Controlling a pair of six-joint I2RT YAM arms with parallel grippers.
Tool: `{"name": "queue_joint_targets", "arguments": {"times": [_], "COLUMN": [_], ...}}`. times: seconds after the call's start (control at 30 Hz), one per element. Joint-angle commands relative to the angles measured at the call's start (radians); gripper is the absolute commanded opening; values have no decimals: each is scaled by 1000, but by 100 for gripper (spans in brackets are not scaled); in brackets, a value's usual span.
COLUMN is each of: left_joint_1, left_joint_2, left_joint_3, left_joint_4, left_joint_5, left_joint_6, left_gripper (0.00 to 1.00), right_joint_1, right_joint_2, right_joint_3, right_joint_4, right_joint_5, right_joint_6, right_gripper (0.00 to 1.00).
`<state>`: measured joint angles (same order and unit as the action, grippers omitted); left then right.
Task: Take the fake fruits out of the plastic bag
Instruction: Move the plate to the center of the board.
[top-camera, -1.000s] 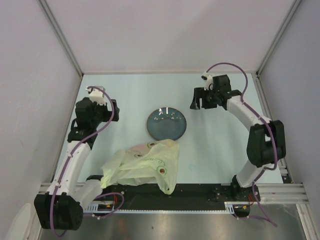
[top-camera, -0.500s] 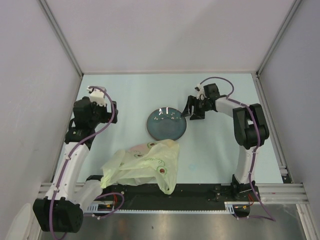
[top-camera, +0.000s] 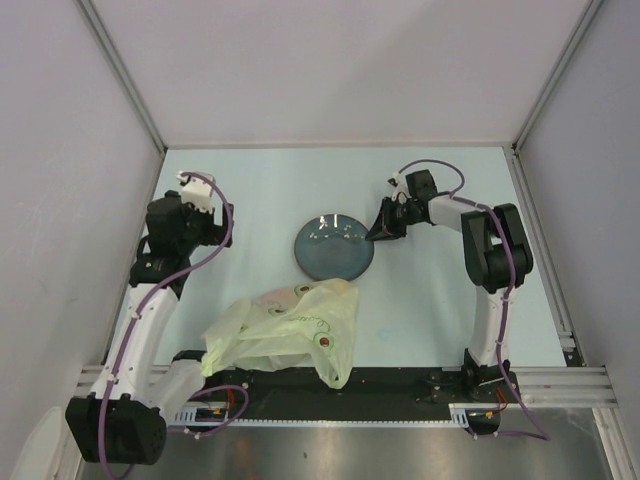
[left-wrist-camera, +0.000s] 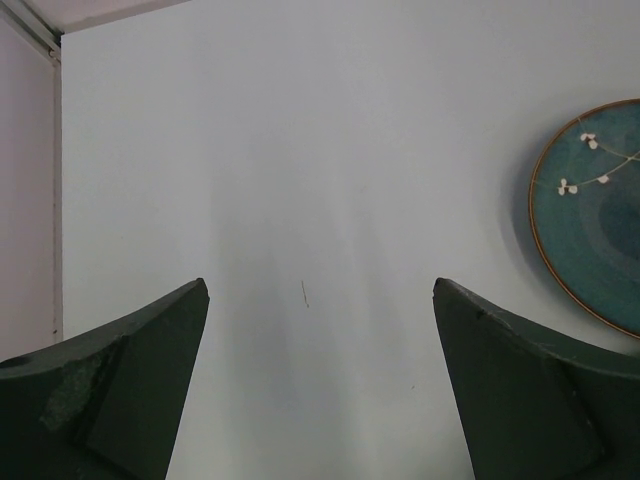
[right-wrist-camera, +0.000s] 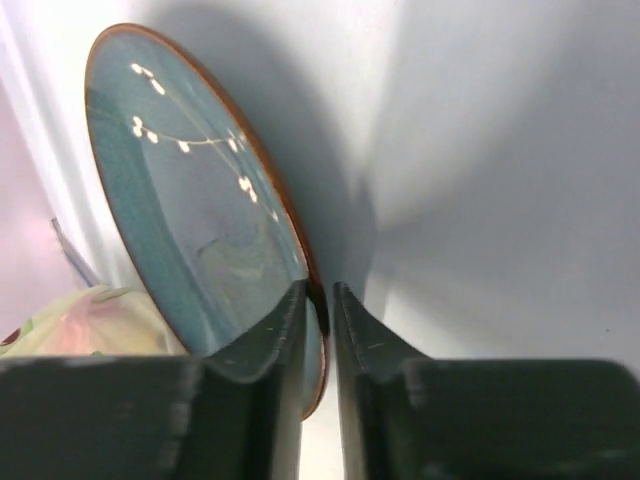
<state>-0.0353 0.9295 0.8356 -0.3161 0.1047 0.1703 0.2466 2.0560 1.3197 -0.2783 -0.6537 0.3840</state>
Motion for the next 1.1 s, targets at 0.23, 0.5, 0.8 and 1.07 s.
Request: {"name": "queue_joint_targets", "arguments": {"times": [0.23, 0.5, 0.8, 1.07], "left_joint_1": [5, 5, 5, 8], "left_joint_2": [45, 113, 118, 9], "left_joint_3": [60, 235, 489, 754], "left_joint_4": [71, -44, -354, -848], "left_joint_5": [29, 134, 294, 293], "left_joint_6": [61, 60, 156, 558], "left_gripper": [100, 100, 100, 100], "right_joint_1": [-139, -325, -369, -336], "right_joint_2": [-134, -307, -361, -460], "right_joint_3": [-94, -235, -243, -156], "right_joint_4": [-143, -404, -555, -614], "right_joint_5": [-20, 34, 127, 52], "right_joint_6": [-164, -436, -594, -577], "right_gripper": [0, 0, 39, 100]}}
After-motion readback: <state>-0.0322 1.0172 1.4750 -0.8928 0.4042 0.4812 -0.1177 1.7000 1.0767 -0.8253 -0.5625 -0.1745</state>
